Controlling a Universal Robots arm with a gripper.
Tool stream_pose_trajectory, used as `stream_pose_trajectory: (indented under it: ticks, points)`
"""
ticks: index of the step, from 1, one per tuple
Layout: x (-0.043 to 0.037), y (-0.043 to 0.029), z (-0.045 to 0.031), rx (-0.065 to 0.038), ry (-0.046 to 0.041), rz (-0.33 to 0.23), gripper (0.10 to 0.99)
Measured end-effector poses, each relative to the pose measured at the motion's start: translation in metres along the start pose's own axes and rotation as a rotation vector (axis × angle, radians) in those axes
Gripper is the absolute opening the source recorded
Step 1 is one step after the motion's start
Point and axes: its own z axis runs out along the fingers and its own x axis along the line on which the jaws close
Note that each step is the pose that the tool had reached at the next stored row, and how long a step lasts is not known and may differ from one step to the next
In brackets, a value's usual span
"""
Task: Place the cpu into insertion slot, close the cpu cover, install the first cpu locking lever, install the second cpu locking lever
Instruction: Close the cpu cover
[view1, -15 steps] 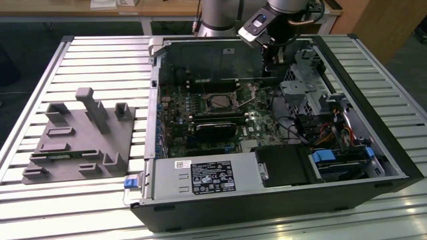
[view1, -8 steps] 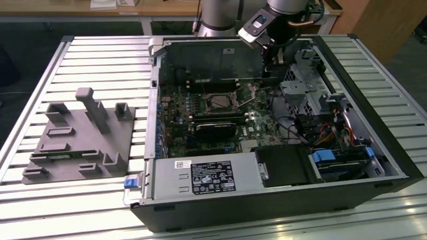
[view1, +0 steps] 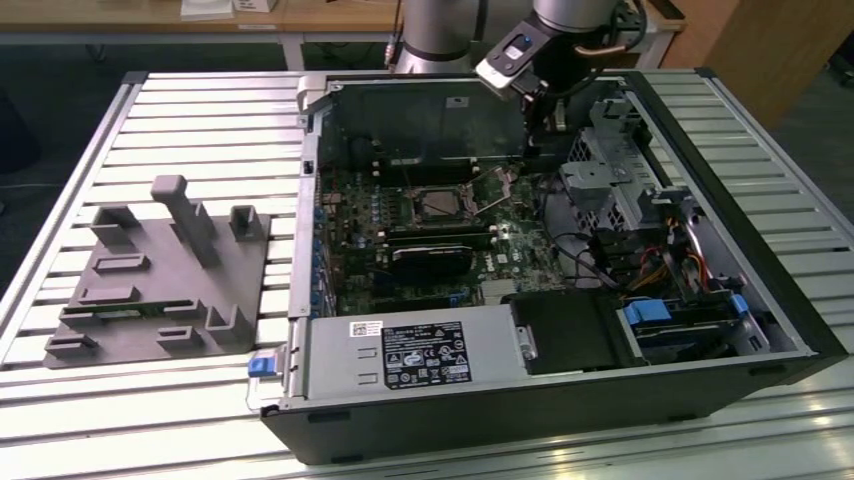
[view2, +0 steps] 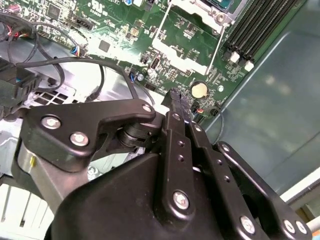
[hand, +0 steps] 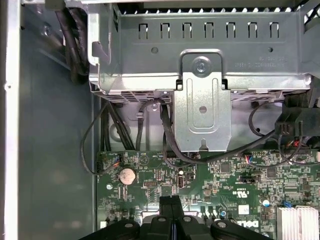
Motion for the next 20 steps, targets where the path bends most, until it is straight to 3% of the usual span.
stream_pose_trajectory:
  ticks: [6, 11, 20]
  points:
    - [-0.0003, -0.0002, 0.0126, 0.0, -0.0003, 0.0, 0.106]
    - [-0.0003, -0.0003, 0.0141, 0.0, -0.0001, 0.0, 0.106]
    - [-0.0007, -0.0006, 0.0304, 0.0, -0.0004, 0.0, 0.106]
